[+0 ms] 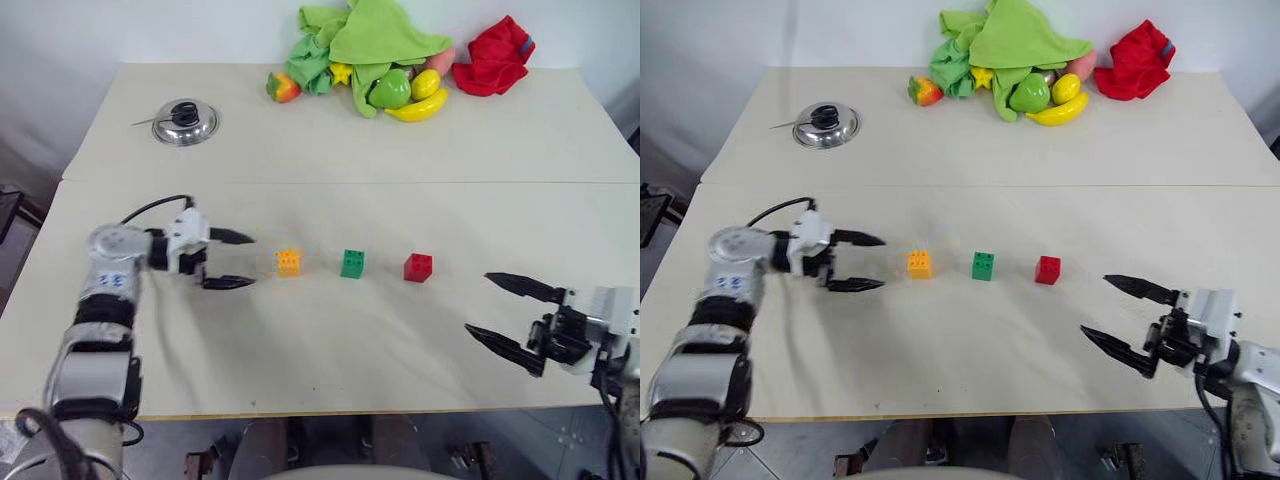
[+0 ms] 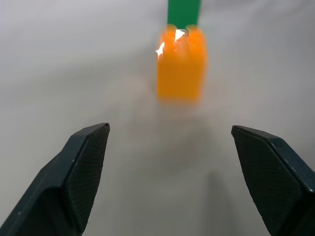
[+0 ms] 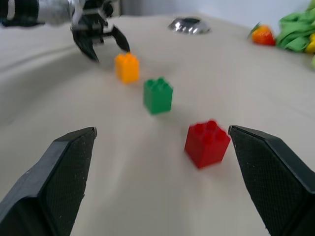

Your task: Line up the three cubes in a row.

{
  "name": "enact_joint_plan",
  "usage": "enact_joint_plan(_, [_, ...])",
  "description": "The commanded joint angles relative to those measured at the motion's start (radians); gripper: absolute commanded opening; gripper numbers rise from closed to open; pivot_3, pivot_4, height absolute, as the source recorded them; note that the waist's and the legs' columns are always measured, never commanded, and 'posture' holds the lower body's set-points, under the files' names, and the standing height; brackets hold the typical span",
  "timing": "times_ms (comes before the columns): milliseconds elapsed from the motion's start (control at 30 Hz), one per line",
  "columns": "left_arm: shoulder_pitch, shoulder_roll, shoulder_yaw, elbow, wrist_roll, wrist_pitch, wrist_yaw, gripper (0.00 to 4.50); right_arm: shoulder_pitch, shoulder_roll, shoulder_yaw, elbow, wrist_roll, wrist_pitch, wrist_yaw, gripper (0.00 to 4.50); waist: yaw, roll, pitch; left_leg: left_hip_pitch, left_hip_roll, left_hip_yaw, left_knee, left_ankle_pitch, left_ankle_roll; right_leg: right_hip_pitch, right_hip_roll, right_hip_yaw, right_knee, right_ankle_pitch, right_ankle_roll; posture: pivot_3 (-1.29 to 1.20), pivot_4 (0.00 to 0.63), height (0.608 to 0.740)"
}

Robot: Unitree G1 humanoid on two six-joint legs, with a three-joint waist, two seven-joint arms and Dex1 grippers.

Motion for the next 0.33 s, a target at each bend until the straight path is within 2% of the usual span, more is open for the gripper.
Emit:
enact_joint_plan(33, [0.197,0.086,0.064,-0.261,-0.123,0.135,-0.066,4.22,0.006,-0.043,-0.045,0.047,0.014,-0.022,0.084,4.5,-0.005,0.0,0.0,0.0,0.0,0.0,0.0,0.0,0.0,0.0,0.0,0.0,0.0,0.0,0.0,0.0,0.15,0.74])
enact_joint_plan(133, [0.345,0.117,0.137,-0.392,-0.165,0.167,0.03,4.22,-0.001,-0.06,-0.041,0.117,-0.03,-0.08,0.134,4.5,0.005,0.0,0.0,0.001,0.0,-0.001,0.001,0.0,0.001,0.002,-0.002,0.0,0.0,0.0,0.0,0.0,0.15,0.74])
enact_joint_plan(333, [0.486,0.056,0.274,-0.603,-0.263,0.268,0.233,4.22,-0.049,-0.043,-0.054,0.167,-0.029,-0.104,0.117,4.5,0.017,0.001,0.001,0.006,0.0,-0.005,0.001,0.0,0.0,0.008,-0.006,0.0,-0.001,0.0,0.0,0.0,0.15,0.74])
